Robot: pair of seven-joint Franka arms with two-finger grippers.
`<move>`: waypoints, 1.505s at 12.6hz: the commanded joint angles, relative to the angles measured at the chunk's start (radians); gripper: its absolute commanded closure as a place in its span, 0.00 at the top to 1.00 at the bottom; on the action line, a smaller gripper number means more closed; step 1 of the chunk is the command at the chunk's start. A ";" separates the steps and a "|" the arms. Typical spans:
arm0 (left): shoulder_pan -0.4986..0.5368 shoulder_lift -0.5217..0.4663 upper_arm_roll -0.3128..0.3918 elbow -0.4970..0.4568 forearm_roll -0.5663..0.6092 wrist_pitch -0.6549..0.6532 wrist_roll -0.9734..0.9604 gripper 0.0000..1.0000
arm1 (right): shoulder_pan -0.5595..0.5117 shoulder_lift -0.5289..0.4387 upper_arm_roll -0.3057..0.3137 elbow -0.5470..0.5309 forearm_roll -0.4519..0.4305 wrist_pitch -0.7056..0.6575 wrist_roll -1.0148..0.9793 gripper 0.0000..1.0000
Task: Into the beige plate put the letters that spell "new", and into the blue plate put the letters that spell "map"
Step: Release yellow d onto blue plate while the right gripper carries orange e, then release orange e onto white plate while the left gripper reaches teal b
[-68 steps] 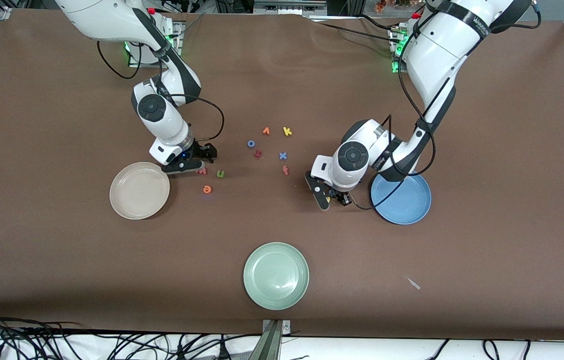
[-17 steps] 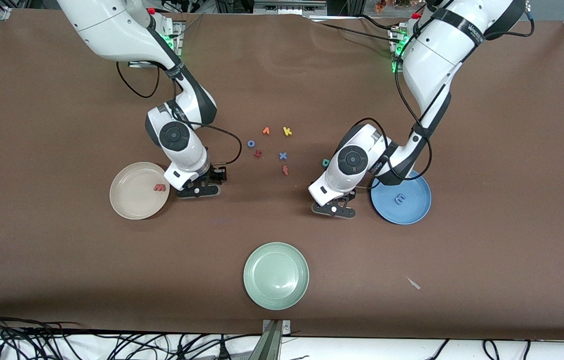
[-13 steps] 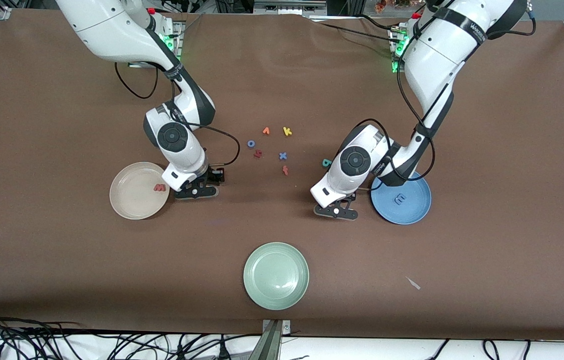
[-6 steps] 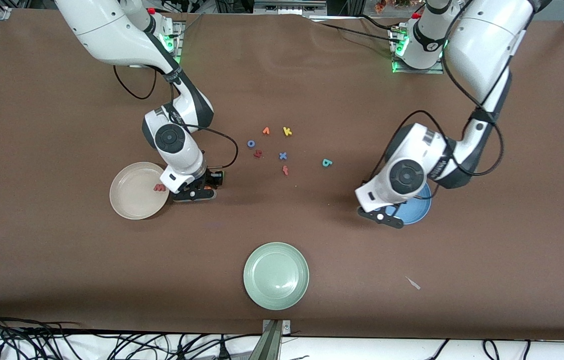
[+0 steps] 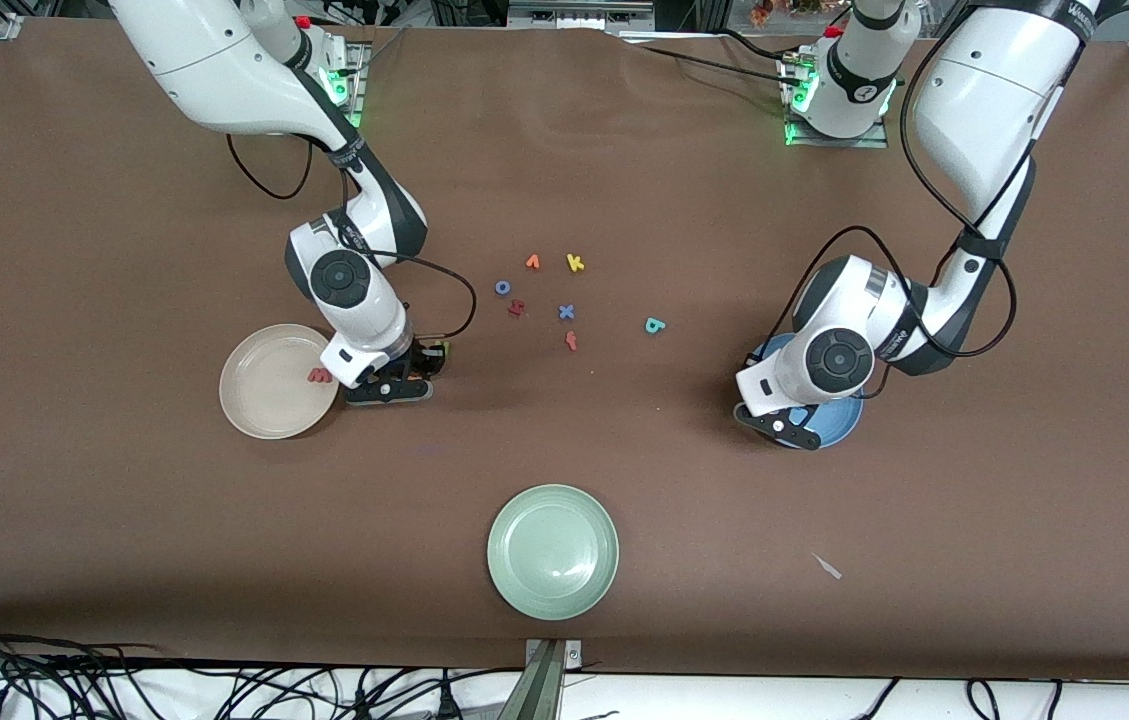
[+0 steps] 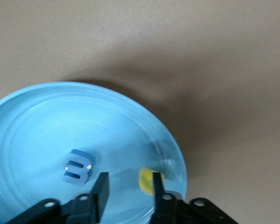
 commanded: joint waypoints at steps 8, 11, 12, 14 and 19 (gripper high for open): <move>-0.127 0.008 -0.143 -0.034 -0.010 0.081 -0.502 1.00 | -0.210 -0.300 -0.055 -0.155 0.001 -0.234 -0.515 0.20; -0.141 0.012 -0.143 -0.137 0.003 0.222 -0.563 0.96 | -0.212 -0.314 -0.097 -0.294 0.001 -0.050 -0.529 0.39; -0.141 0.015 -0.142 -0.151 0.006 0.256 -0.569 0.91 | -0.212 -0.314 -0.097 -0.293 0.001 -0.053 -0.523 0.42; -0.153 0.016 -0.142 -0.157 0.009 0.267 -0.591 0.89 | -0.212 -0.309 -0.095 -0.288 0.001 -0.050 -0.523 0.50; -0.181 0.013 -0.138 -0.182 0.045 0.263 -0.620 0.69 | -0.208 -0.260 0.050 -0.234 0.007 -0.053 -0.209 0.64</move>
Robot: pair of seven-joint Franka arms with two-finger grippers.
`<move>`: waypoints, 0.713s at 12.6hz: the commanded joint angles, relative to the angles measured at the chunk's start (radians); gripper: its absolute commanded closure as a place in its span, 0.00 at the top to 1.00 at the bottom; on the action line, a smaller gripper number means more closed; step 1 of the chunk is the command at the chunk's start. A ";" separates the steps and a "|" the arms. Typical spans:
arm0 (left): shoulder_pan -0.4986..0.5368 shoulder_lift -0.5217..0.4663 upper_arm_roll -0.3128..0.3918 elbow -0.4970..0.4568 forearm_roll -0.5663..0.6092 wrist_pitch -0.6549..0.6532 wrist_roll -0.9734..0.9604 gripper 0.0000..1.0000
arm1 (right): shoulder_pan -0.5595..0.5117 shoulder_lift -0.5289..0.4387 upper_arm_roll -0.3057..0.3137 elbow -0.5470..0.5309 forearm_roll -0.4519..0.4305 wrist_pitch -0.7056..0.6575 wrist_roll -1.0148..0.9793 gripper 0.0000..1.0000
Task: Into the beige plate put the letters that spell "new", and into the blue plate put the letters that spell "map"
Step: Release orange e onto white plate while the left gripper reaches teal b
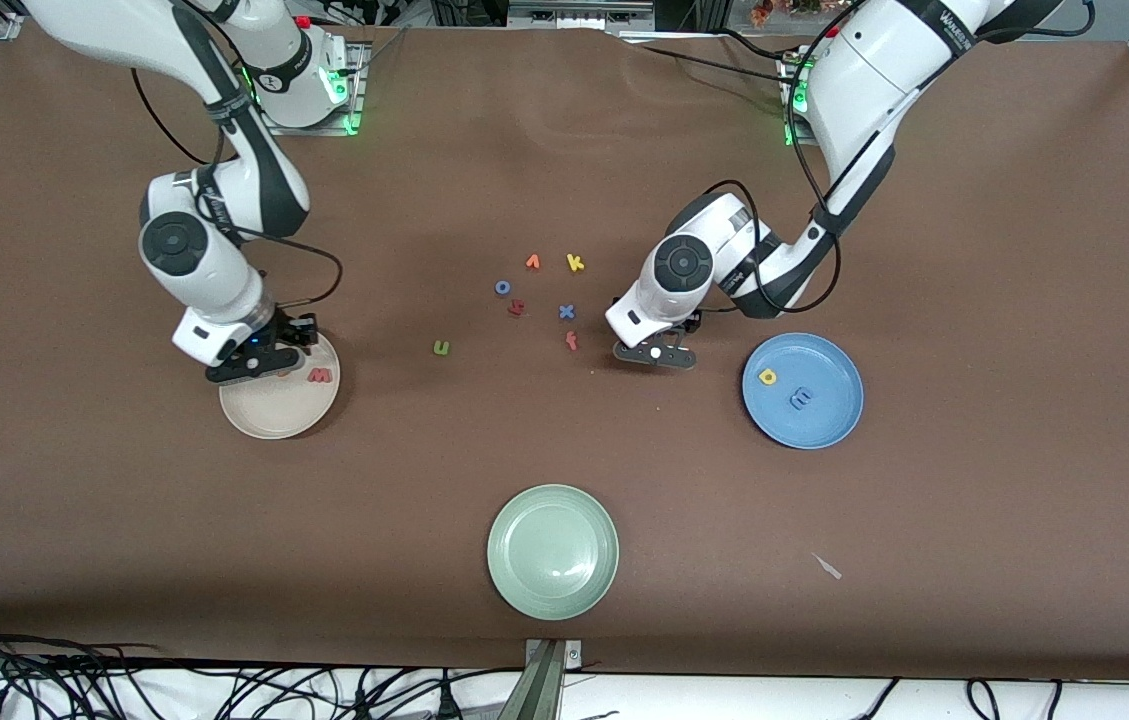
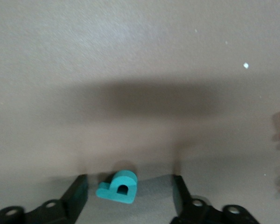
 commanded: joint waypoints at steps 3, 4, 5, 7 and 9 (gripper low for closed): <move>0.007 -0.020 0.006 -0.034 0.069 0.003 -0.023 0.23 | 0.013 0.093 0.158 0.069 0.002 0.004 0.350 0.64; 0.008 -0.027 0.006 -0.034 0.069 -0.004 -0.023 0.14 | 0.038 0.118 0.175 0.086 -0.007 0.010 0.434 0.64; 0.011 -0.038 0.006 -0.034 0.069 -0.008 -0.022 0.11 | 0.090 0.129 0.177 0.095 -0.010 0.019 0.497 0.64; 0.014 -0.063 0.008 -0.020 0.069 -0.056 -0.020 0.09 | 0.121 0.159 0.180 0.108 -0.024 0.060 0.587 0.64; 0.056 -0.112 0.006 -0.016 0.071 -0.105 0.017 0.09 | 0.144 0.182 0.180 0.106 -0.061 0.084 0.631 0.64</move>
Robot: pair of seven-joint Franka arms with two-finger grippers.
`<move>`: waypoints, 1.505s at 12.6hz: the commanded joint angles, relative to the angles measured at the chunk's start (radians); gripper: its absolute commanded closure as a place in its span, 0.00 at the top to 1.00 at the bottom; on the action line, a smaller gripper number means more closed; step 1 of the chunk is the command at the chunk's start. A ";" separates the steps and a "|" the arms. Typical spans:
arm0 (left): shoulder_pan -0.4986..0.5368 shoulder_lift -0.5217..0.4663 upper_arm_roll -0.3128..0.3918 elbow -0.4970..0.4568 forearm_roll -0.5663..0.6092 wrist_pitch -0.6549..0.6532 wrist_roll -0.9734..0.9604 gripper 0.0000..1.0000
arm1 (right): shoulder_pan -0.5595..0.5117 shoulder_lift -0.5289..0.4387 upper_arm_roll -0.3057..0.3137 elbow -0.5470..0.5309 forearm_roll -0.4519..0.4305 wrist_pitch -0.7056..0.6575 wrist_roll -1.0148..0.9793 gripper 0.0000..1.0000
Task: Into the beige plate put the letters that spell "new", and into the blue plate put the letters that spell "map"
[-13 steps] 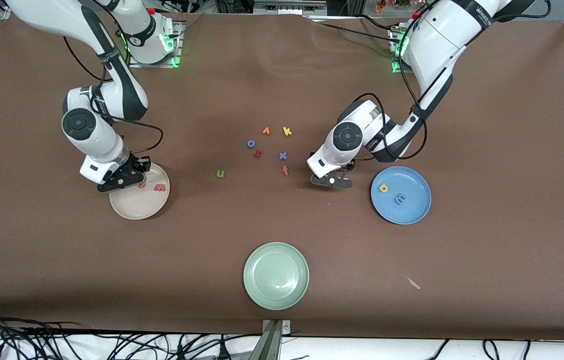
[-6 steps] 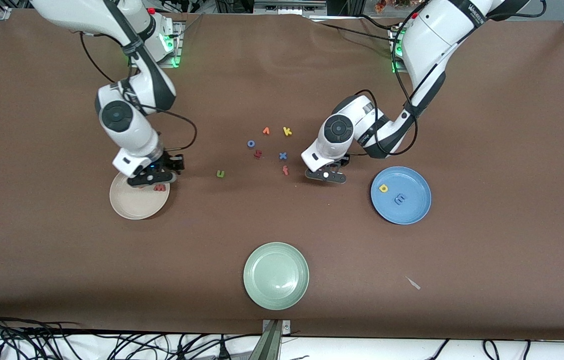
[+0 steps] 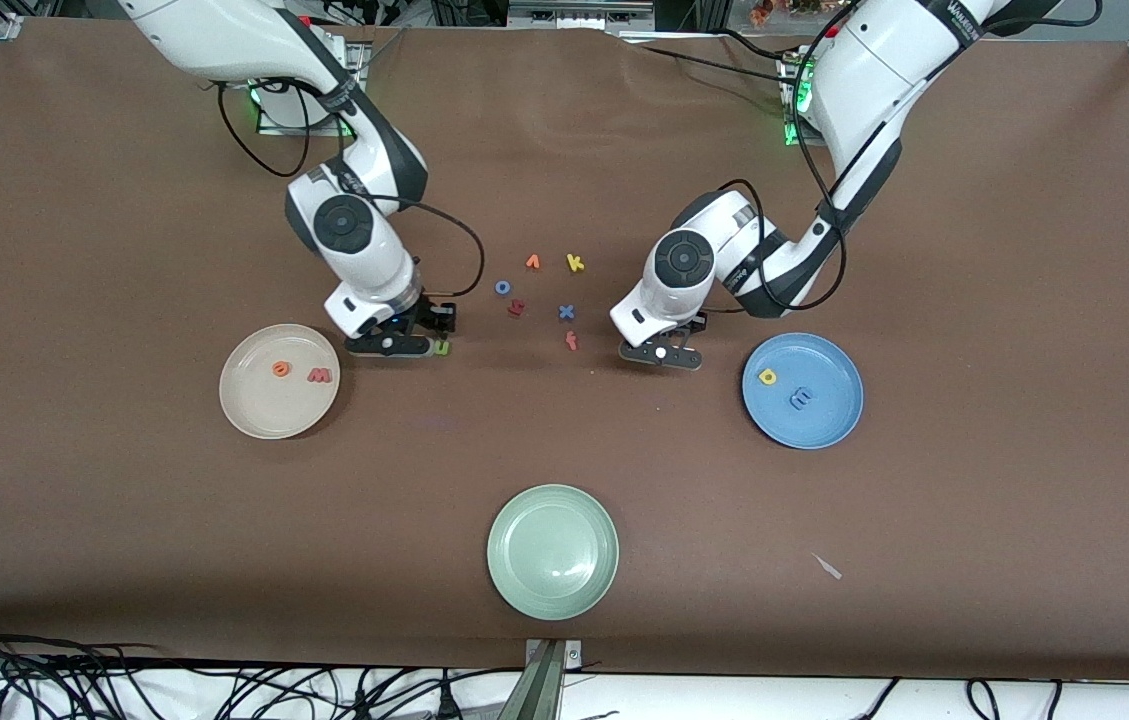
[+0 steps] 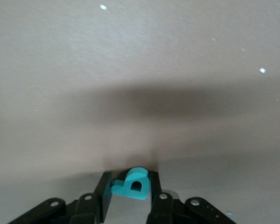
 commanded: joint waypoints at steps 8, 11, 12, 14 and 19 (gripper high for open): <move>0.312 -0.130 -0.002 -0.010 0.026 -0.143 0.465 0.12 | 0.010 0.067 -0.004 0.013 -0.129 0.069 0.080 0.60; 0.375 -0.104 0.000 -0.025 0.027 -0.076 0.556 0.14 | 0.010 0.090 -0.013 0.019 -0.149 0.098 0.079 0.54; 0.390 -0.090 0.000 -0.025 0.029 -0.053 0.562 0.22 | 0.010 0.093 -0.015 0.019 -0.156 0.107 0.079 0.48; 0.392 -0.090 0.000 -0.025 0.035 -0.057 0.563 1.00 | 0.010 0.093 -0.026 0.020 -0.167 0.108 0.070 0.31; 0.387 -0.250 -0.031 0.060 0.012 -0.253 0.549 1.00 | 0.005 0.014 -0.070 0.017 -0.172 0.042 -0.023 0.15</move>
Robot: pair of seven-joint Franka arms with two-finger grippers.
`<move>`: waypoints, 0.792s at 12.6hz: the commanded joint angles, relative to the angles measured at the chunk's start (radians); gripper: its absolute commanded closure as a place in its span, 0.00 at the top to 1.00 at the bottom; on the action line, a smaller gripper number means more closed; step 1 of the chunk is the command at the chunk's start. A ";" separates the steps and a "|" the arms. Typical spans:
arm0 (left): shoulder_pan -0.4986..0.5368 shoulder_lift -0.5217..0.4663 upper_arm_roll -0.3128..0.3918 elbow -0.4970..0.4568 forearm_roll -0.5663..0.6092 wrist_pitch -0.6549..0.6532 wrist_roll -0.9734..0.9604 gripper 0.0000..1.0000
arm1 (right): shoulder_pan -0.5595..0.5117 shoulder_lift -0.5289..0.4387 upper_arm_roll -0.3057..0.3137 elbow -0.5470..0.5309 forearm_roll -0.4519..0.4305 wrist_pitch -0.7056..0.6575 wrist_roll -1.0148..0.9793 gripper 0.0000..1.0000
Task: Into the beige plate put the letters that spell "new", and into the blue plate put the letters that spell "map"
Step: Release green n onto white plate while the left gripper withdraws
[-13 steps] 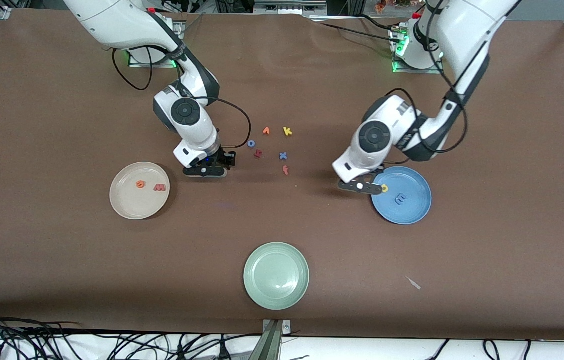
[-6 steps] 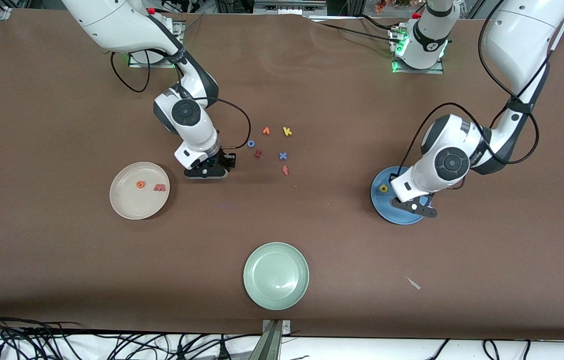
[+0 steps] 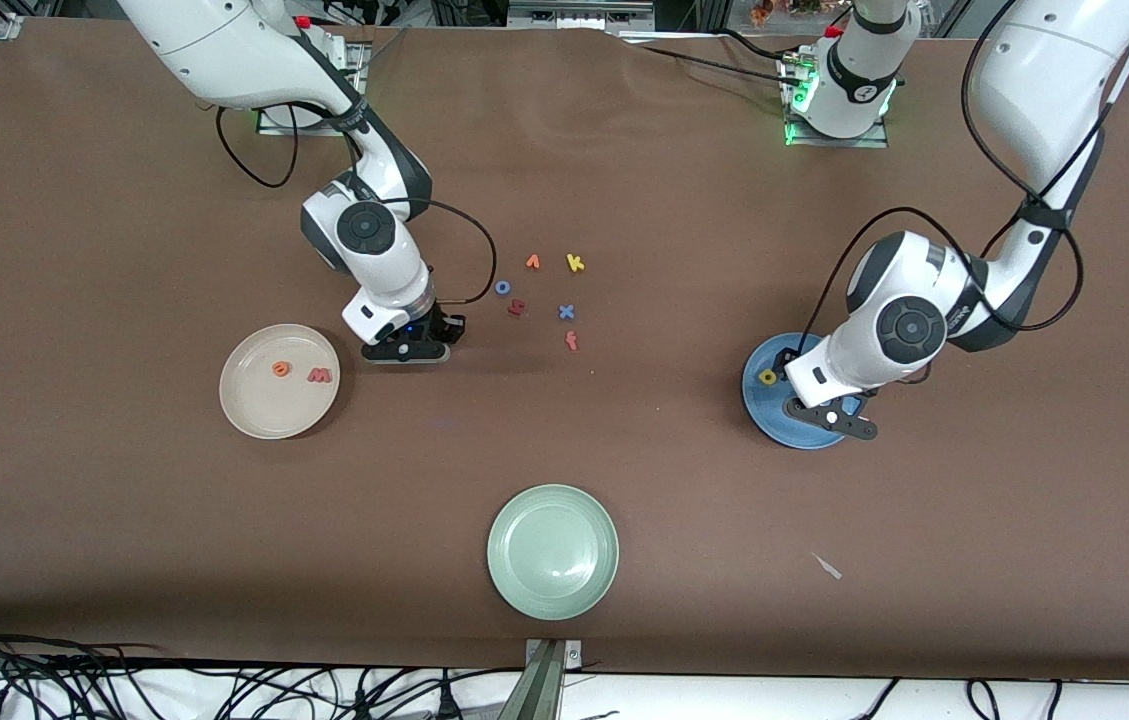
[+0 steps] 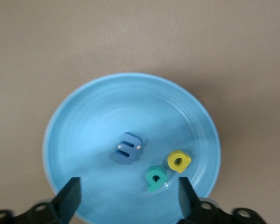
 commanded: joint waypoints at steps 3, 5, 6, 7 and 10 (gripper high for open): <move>-0.003 -0.173 -0.043 0.205 0.008 -0.334 -0.003 1.00 | -0.053 -0.144 -0.057 -0.006 0.018 -0.163 -0.271 0.14; -0.004 -0.183 -0.051 0.349 -0.015 -0.469 0.002 1.00 | -0.140 -0.216 -0.058 -0.046 0.030 -0.209 -0.479 0.15; 0.000 -0.214 -0.043 0.382 -0.060 -0.488 -0.001 1.00 | -0.168 -0.244 -0.073 -0.079 0.038 -0.209 -0.552 0.15; -0.004 -0.249 0.001 0.382 -0.137 -0.488 0.005 1.00 | -0.171 -0.256 -0.107 -0.107 0.051 -0.206 -0.590 0.16; -0.176 -0.389 0.290 0.334 -0.236 -0.506 0.011 1.00 | -0.173 -0.270 -0.139 -0.182 0.073 -0.153 -0.609 0.43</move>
